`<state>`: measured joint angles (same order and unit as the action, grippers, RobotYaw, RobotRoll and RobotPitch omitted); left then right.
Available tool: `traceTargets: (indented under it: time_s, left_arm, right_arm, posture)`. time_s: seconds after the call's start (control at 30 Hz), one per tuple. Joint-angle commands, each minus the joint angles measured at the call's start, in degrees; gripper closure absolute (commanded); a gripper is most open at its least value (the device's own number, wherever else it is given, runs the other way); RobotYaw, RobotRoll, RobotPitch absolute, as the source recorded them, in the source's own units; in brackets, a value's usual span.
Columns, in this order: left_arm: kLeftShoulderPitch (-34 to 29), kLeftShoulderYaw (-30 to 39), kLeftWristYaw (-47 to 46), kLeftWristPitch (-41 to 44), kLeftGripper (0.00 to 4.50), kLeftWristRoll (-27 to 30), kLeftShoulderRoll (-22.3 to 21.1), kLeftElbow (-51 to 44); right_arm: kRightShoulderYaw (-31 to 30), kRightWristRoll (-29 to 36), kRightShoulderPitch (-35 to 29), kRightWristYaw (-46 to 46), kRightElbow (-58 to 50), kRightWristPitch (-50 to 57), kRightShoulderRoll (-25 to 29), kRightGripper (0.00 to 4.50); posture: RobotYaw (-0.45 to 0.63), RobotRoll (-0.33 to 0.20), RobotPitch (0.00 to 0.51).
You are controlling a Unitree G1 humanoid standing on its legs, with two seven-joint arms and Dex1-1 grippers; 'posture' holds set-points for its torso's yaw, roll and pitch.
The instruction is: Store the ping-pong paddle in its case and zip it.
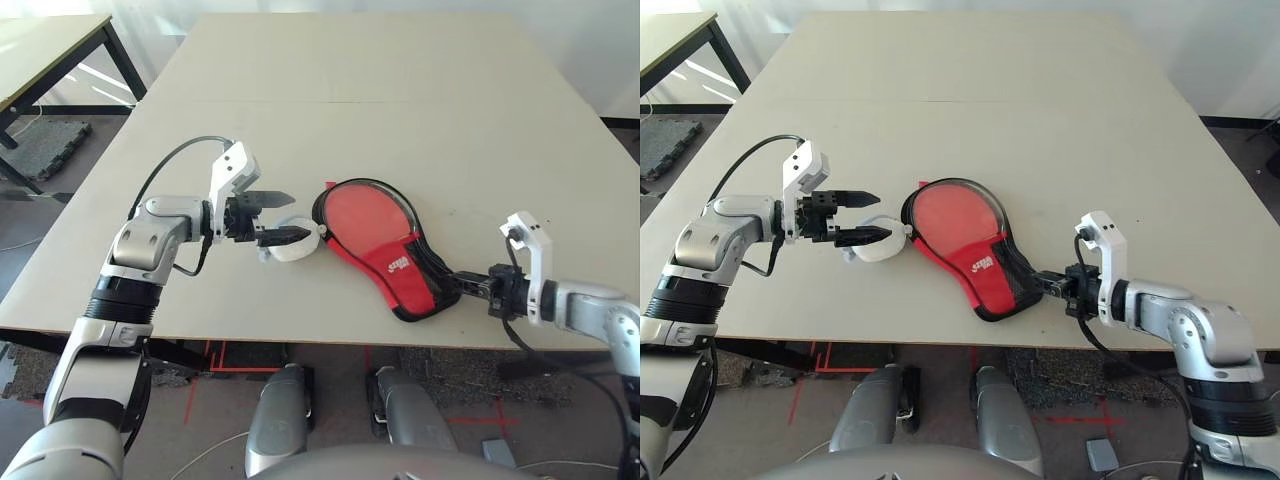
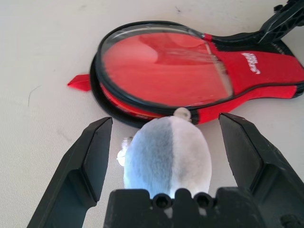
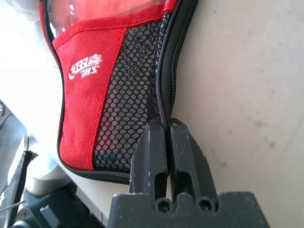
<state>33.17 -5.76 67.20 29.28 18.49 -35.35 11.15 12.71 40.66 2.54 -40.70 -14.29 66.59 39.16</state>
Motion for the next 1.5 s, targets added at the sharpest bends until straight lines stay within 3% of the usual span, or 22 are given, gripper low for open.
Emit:
traceTargets:
  time_s: [0.03, 0.53, 1.0, 1.17, 1.3, 1.43, 1.5]
  left_arm:
    - [0.1, -0.3, -0.4, -0.1, 0.00, -0.4, 0.0, 0.2]
    - [0.4, 0.0, -0.6, 0.4, 0.00, -0.4, -0.4, 0.5]
    - [0.1, 0.1, -0.7, 0.2, 0.00, -0.8, -0.9, 0.4]
    - [-0.1, 1.3, -1.2, 0.7, 0.00, -0.3, -1.9, 0.2]
    - [-0.8, 2.0, -1.0, 0.6, 0.00, -0.4, -3.7, -0.2]
    - [-1.1, 2.7, -1.3, 1.8, 0.00, 0.5, -4.4, -1.3]
    - [-1.4, 3.2, -1.1, 3.3, 0.00, 1.2, -4.8, -2.4]
  right_arm:
    - [1.9, 1.3, -3.0, -0.5, -1.3, 1.7, 2.0, 4.48]
    - [5.1, 6.3, -11.7, -0.1, -8.4, 4.0, 6.0, 4.48]
    - [4.4, 5.0, -15.3, -0.6, -9.4, 2.4, 8.7, 4.48]
    - [6.9, 3.8, -13.7, -1.4, -6.3, -0.2, 11.6, 3.05]
    - [8.3, -0.8, -12.2, -4.2, -0.6, -6.1, 17.4, 1.53]
    - [6.0, -5.3, -8.8, -4.9, 3.4, -12.8, 18.9, 0.04]
    - [4.6, -6.4, -5.2, -5.6, 4.1, -16.5, 17.3, 0.04]
  posture:
    - [0.01, 0.000, 0.127]
    - [0.01, 0.000, 0.130]
    - [0.01, 0.000, 0.121]
    - [0.00, 0.000, 0.118]
    - [0.02, 0.000, 0.113]
    - [0.03, 0.000, 0.111]
    - [0.03, 0.000, 0.109]
